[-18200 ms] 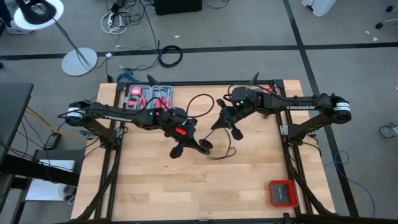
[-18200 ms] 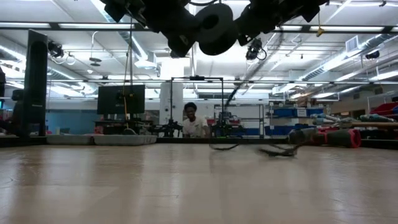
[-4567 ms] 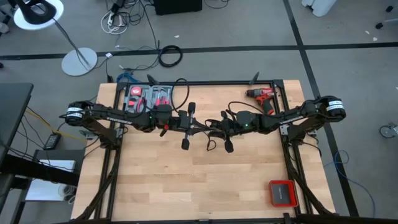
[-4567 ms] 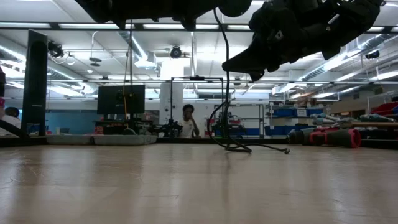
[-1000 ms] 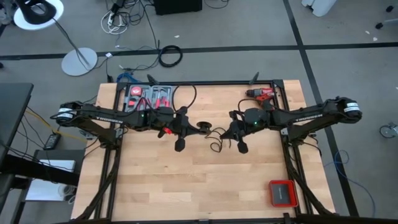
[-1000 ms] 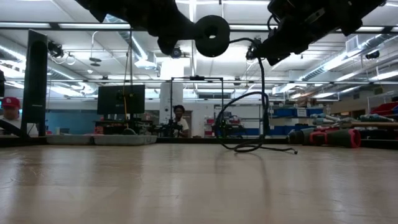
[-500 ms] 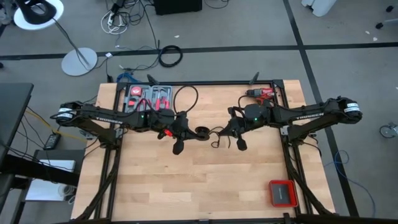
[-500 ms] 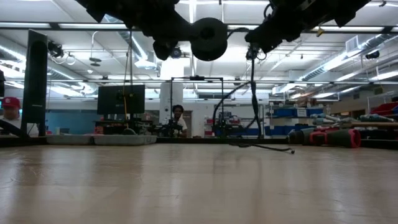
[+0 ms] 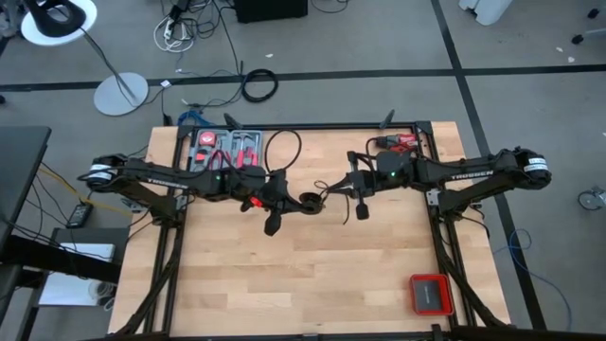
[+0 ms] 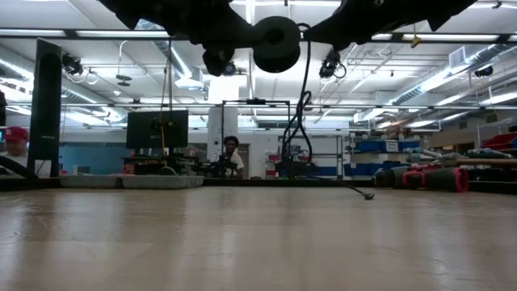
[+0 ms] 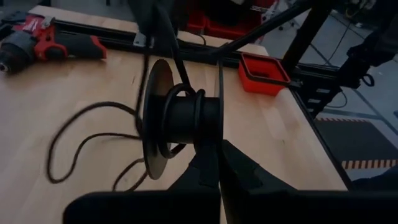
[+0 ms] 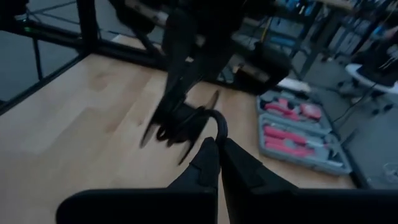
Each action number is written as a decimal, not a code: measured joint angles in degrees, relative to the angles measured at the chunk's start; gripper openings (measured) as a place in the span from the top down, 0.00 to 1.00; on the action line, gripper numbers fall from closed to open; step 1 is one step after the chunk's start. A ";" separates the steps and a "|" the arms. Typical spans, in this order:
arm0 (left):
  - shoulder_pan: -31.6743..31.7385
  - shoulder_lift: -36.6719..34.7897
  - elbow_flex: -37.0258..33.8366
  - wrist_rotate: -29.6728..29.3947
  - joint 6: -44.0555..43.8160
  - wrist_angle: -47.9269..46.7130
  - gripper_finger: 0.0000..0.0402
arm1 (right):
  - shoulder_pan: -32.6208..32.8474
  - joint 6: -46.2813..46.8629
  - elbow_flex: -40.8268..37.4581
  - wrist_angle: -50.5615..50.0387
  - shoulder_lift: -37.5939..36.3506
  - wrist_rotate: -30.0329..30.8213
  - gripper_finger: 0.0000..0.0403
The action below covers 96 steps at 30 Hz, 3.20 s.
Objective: Coil cords
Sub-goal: Coil the black wire on the black spool
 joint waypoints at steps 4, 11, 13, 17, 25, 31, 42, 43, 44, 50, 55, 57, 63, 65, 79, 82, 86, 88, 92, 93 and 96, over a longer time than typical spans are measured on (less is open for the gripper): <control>0.00 2.63 0.09 1.89 0.00 3.26 1.00 | -0.75 -1.55 0.00 2.70 0.04 -0.35 0.99; 0.02 8.39 0.01 7.45 1.10 12.45 1.00 | -2.39 -2.32 0.09 6.17 4.58 -4.29 0.99; 0.02 9.23 -0.02 8.58 1.31 14.11 1.00 | -2.78 -2.42 0.09 6.21 5.84 -5.01 0.99; 0.04 9.75 -0.02 10.82 4.63 15.64 1.00 | -3.00 -1.52 0.09 9.26 7.45 -8.74 0.99; 0.07 9.74 -0.04 15.36 12.85 20.22 1.00 | -2.41 0.72 0.11 11.58 9.38 -11.41 0.96; -0.09 9.66 -0.02 16.46 16.74 25.11 1.00 | -1.58 6.19 0.08 12.70 9.40 -13.89 0.88; -0.44 9.63 -0.02 16.48 18.10 29.19 1.00 | -1.60 12.61 -5.67 24.49 9.42 -18.05 0.88; -0.44 9.63 -0.02 16.46 18.10 29.45 1.00 | -1.60 12.72 -6.09 24.87 9.42 -18.00 0.89; -0.44 9.65 -0.02 16.40 18.15 29.52 1.00 | -1.60 12.73 -6.49 24.87 9.42 -17.87 0.89; -0.44 9.64 -0.02 14.48 18.29 29.51 1.00 | -1.13 13.77 -7.39 28.78 12.11 -17.84 0.91; -0.44 9.65 -0.02 14.10 18.29 29.29 1.00 | -1.01 14.71 -7.45 31.39 16.57 -17.94 0.91; -0.44 9.65 -0.02 14.10 18.20 29.13 1.00 | -1.01 14.77 -7.45 31.75 18.08 -17.94 0.91; -0.44 9.63 -0.02 14.06 16.70 29.10 1.00 | -1.59 14.62 -7.45 33.36 20.45 -18.51 0.91; -0.44 9.64 -0.02 13.73 16.55 29.08 1.00 | -2.04 14.60 -7.45 33.79 21.01 -18.84 0.92; -0.76 9.63 -0.02 12.64 16.50 29.39 1.00 | -4.55 15.61 -9.10 36.46 24.30 -21.50 0.92; -0.76 9.63 -0.02 12.64 16.50 29.43 1.00 | -5.16 15.52 -10.49 37.91 24.30 -21.55 0.93; -0.76 9.63 -0.02 12.33 16.50 29.48 1.00 | -5.23 15.52 -12.51 40.38 24.30 -20.77 0.92; -0.76 9.63 -0.02 11.93 16.50 29.46 1.00 | -5.23 15.49 -13.07 41.68 24.30 -20.40 0.90; -0.76 9.63 -0.02 11.81 16.50 29.35 1.00 | -5.19 15.38 -13.25 43.19 24.28 -20.39 0.88; -0.76 9.63 -0.02 11.76 16.48 29.20 1.00 | -5.19 15.19 -13.25 43.12 24.28 -20.46 0.87; -0.76 9.63 -0.02 11.70 16.48 28.93 1.00 | -5.26 15.14 -13.25 41.84 24.28 -20.88 0.85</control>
